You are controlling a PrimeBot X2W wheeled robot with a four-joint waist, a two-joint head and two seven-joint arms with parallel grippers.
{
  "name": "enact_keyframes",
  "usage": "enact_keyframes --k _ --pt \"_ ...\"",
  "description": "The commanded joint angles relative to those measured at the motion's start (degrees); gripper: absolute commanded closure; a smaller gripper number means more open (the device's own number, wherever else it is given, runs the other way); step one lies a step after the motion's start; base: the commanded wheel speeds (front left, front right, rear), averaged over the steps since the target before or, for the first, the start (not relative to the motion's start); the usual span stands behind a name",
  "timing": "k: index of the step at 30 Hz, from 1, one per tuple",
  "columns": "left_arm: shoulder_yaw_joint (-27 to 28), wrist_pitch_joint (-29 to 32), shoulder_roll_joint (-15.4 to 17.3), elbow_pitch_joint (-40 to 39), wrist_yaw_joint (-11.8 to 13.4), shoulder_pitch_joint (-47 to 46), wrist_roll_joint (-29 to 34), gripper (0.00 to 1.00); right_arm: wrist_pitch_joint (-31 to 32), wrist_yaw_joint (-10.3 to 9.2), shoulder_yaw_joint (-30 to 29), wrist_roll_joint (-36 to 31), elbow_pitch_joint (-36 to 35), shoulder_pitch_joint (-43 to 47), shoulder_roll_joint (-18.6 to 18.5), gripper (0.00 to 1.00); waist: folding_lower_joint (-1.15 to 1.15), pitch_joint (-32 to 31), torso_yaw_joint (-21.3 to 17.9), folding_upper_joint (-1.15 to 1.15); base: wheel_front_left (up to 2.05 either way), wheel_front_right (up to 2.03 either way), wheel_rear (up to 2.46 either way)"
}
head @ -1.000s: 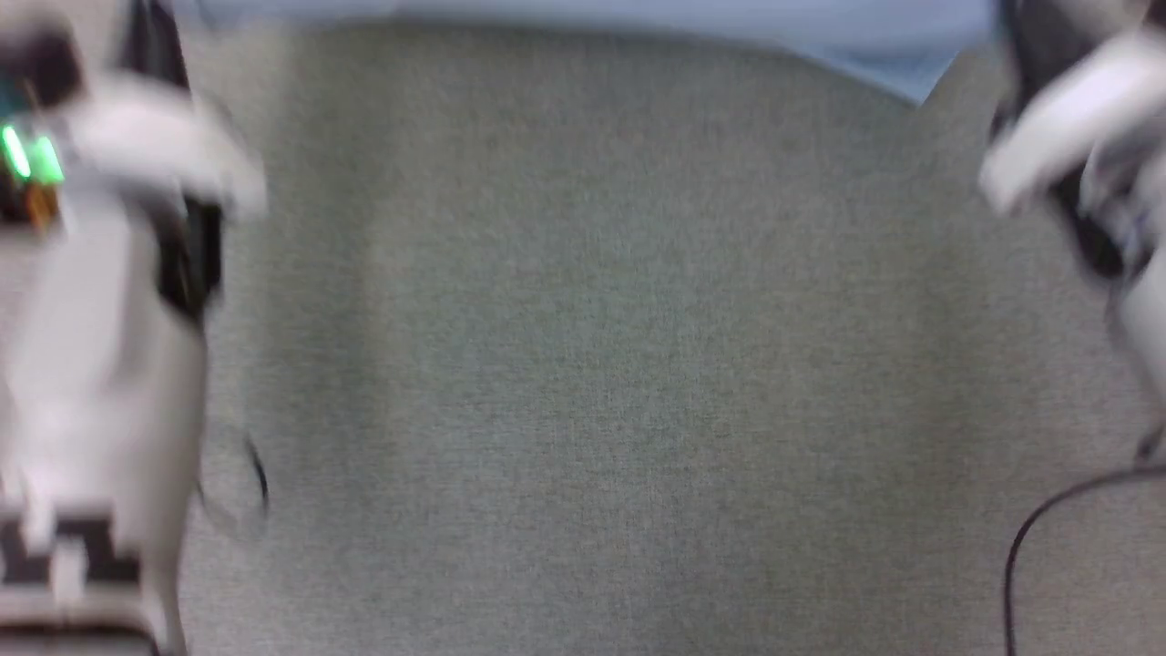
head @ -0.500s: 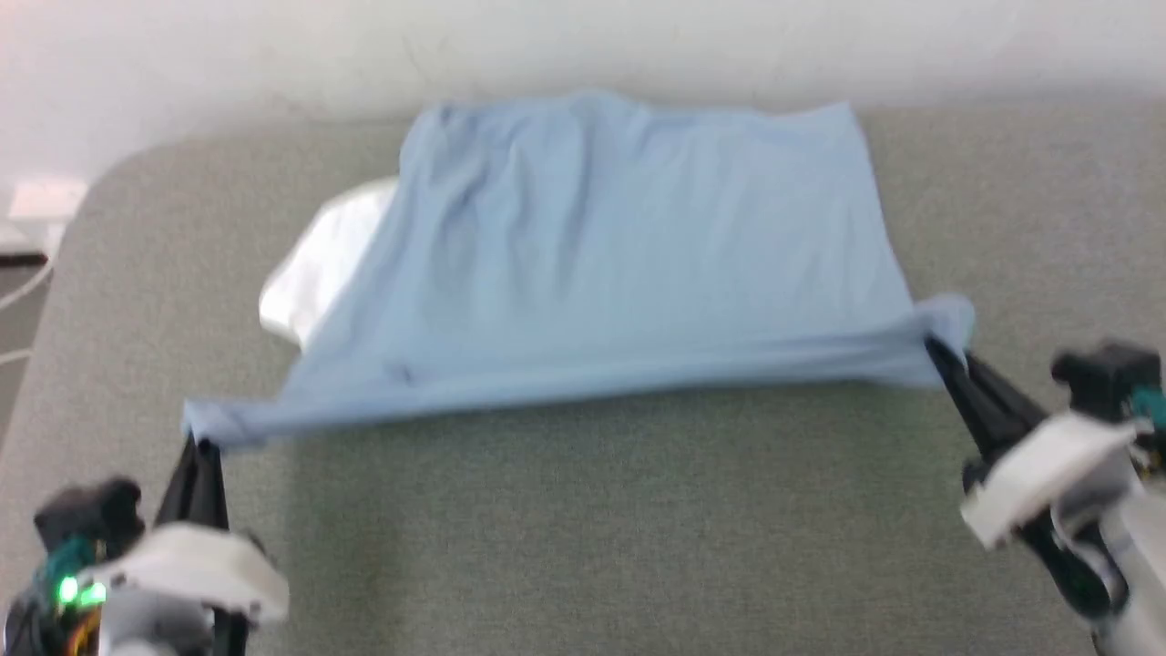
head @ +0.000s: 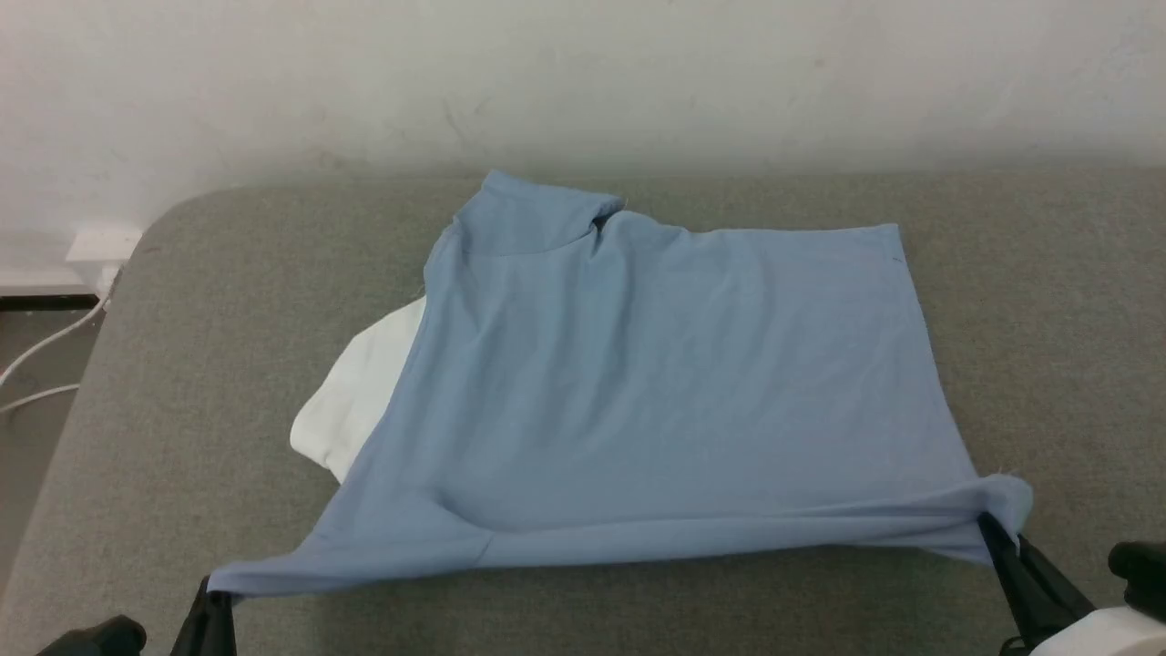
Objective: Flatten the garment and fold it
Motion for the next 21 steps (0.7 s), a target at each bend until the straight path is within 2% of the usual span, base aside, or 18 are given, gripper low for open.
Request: enact_keyframes --k 1,5,10,17,21 --pt "1.0 -0.4 0.4 -0.4 0.8 -0.6 -0.1 1.00 0.8 -0.59 -1.6 -0.8 -1.5 0.5 0.3 1.00 0.01 0.9 0.2 0.00 0.00 0.00 0.00" --pt "-0.3 -0.5 0.9 0.6 -1.2 -5.9 -0.1 1.00 2.9 -0.59 -2.1 -2.0 -2.8 -0.7 1.2 1.00 0.01 2.2 0.2 0.00 0.00 0.00 0.00" --pt "-2.9 -1.5 0.6 6.4 -4.9 -16.9 0.2 1.00 4.0 -0.59 -0.4 -2.7 0.3 -5.9 0.6 1.00 0.01 4.5 0.0 0.00 0.00 0.00 0.00" --pt "-6.5 -2.0 -1.4 19.9 -9.5 -31.3 0.1 1.00 4.2 -0.59 3.8 -2.3 8.1 -15.1 -2.0 1.00 0.01 7.9 -1.1 0.00 0.00 0.00 0.00" --pt "-8.6 -3.0 -3.0 28.4 -11.4 -37.1 0.8 1.00 4.1 -0.59 6.3 -2.1 13.1 -19.1 -2.9 1.00 0.01 9.0 -1.6 0.00 0.00 0.00 0.00"
